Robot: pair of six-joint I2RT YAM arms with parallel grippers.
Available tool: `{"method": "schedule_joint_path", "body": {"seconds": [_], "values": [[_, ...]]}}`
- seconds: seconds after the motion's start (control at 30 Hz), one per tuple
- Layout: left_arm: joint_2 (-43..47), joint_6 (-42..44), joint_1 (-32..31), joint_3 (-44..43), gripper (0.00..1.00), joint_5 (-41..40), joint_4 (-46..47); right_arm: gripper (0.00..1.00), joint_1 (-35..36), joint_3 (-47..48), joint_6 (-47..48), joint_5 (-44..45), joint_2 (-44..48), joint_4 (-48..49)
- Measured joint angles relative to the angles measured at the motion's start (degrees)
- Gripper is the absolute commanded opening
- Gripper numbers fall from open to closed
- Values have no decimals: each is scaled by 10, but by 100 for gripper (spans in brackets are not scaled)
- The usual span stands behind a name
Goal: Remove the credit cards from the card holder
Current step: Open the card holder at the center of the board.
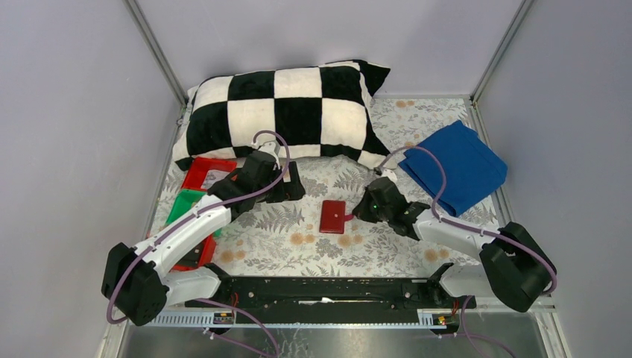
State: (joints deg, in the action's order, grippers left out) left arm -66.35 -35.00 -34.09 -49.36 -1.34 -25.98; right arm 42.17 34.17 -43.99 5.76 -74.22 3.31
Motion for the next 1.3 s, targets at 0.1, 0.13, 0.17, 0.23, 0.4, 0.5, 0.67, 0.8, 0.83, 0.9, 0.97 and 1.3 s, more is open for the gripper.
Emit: {"method": "schedule_joint_path", "body": {"seconds": [0.1,0.13,0.17,0.23,0.4,0.5,0.67,0.8,0.83,0.9,0.97,1.3], "values": [[-4,0,-5,0,99,1,0,0,-26,-37,-12,-36,12,7],[-4,0,-5,0,99,1,0,0,-26,-37,-13,-48,15,5],[-4,0,-5,0,99,1,0,0,-26,-32,-13,-60,18,5],[-4,1,-5,0,99,1,0,0,-26,-16,-12,-82,23,6],[-4,9,-5,-2,99,-22,-14,0,-26,38,-10,-119,25,16],[0,9,-5,-2,99,-38,-21,0,-26,51,-11,-130,26,24],[19,9,-5,-2,99,-46,-28,0,-26,52,-15,-143,26,29],[27,8,-5,1,99,-46,-29,0,-26,52,-13,-142,26,26],[28,7,-5,3,99,-46,-27,0,-26,52,-11,-139,26,22],[30,6,-5,8,99,-45,-27,0,-26,52,-6,-132,26,15],[30,5,-5,14,99,-44,-28,0,-26,51,0,-122,27,4],[25,5,-5,23,99,-31,-22,0,-26,43,25,-112,47,-42]]}}
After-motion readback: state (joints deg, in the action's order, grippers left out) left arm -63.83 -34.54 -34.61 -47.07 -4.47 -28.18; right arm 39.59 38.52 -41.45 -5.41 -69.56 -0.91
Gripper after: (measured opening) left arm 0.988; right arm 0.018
